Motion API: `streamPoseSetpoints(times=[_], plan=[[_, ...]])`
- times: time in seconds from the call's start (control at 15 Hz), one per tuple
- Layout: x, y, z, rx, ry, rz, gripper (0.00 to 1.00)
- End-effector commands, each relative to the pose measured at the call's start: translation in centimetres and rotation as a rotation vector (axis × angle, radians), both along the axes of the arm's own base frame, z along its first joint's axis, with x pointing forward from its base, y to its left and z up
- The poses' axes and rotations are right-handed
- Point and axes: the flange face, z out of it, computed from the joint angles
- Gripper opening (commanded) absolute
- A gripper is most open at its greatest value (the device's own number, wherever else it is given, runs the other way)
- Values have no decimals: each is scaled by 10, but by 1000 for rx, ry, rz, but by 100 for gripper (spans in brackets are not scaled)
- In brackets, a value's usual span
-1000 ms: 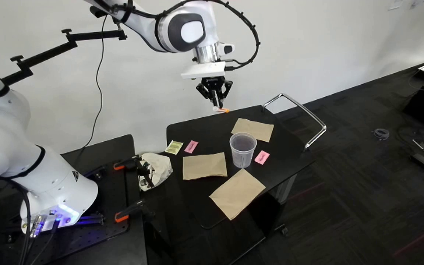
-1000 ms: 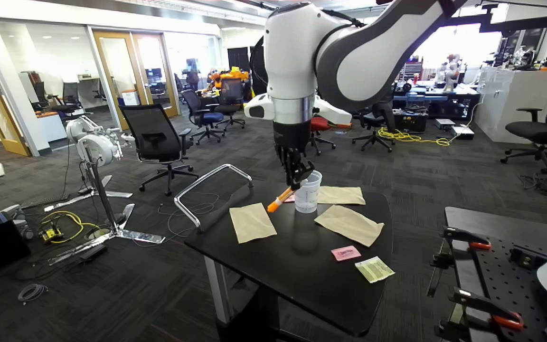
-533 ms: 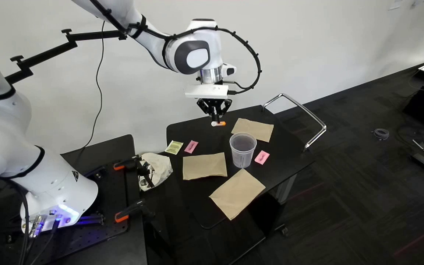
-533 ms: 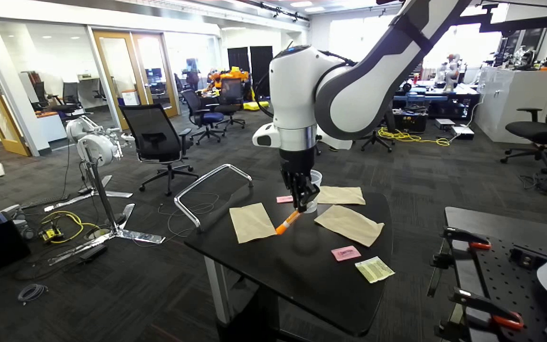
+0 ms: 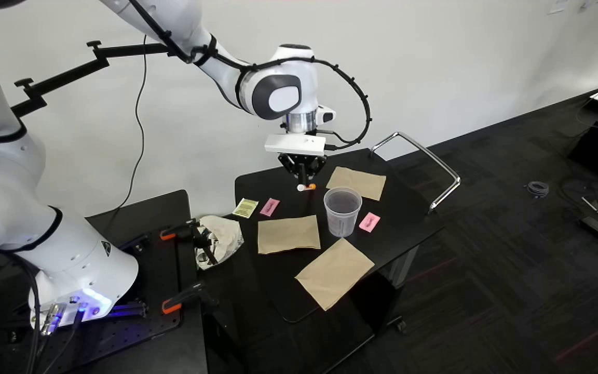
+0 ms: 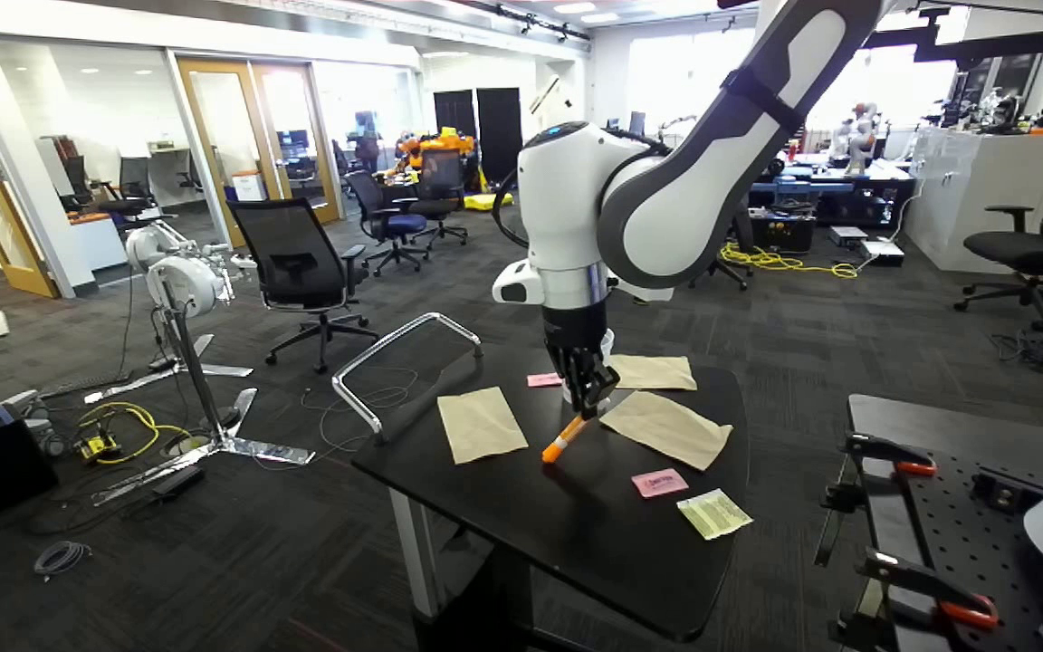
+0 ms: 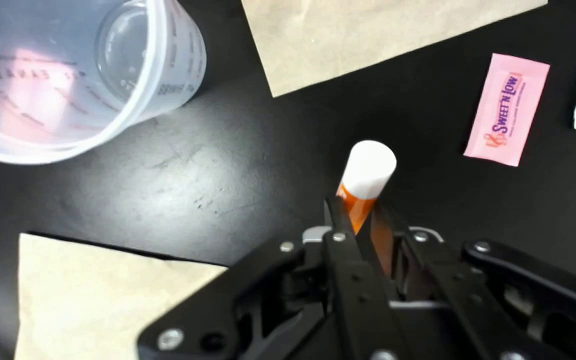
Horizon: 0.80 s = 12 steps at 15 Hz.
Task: Take the marker out of the cup and put it on the table
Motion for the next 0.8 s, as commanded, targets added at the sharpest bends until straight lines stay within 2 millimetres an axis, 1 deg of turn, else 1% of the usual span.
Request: streamPoseSetpoints(times=[0.0, 0.07, 0.13, 0.2, 0.27, 0.4, 0.73], plan=[[4, -4, -2, 7, 14, 17, 5], [4, -4, -3, 6, 18, 18, 7], [4, -4, -3, 4, 21, 18, 31], [3, -4, -4, 2, 24, 19, 42], [3, -4, -5, 0, 25, 17, 46], [2, -3, -3, -2, 24, 16, 61], [1, -1, 10, -7, 17, 19, 98]])
